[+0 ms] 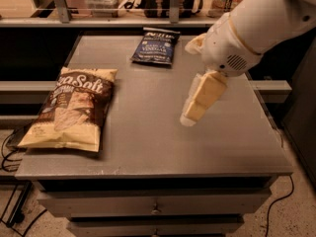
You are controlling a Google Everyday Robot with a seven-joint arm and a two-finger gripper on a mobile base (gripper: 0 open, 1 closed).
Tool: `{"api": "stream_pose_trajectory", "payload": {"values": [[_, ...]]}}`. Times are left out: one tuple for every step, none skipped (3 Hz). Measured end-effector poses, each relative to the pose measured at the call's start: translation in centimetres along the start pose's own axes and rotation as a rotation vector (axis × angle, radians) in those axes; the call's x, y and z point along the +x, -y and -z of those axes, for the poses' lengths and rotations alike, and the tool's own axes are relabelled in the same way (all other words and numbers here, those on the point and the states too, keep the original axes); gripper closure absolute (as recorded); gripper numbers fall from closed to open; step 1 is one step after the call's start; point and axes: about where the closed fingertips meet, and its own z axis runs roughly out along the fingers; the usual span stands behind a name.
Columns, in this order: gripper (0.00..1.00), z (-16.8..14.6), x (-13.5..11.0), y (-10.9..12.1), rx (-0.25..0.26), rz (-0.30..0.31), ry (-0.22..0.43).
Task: Pick brown chip bag
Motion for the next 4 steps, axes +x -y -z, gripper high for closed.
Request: {"api": "stream_pose_trajectory", "payload": {"values": [[0.00,-3.3,-4.6,0.3,-0.047,0.065,0.101],[0.00,-6.3,-9.2,0.6,-0.100,0.127,0.189],[0.00,-13.2,-14.9,-0.8,-0.217,0.191,0.231],[0.00,-13.6,-15.3,-1.0,-0.224,0.193,0.231]]}}
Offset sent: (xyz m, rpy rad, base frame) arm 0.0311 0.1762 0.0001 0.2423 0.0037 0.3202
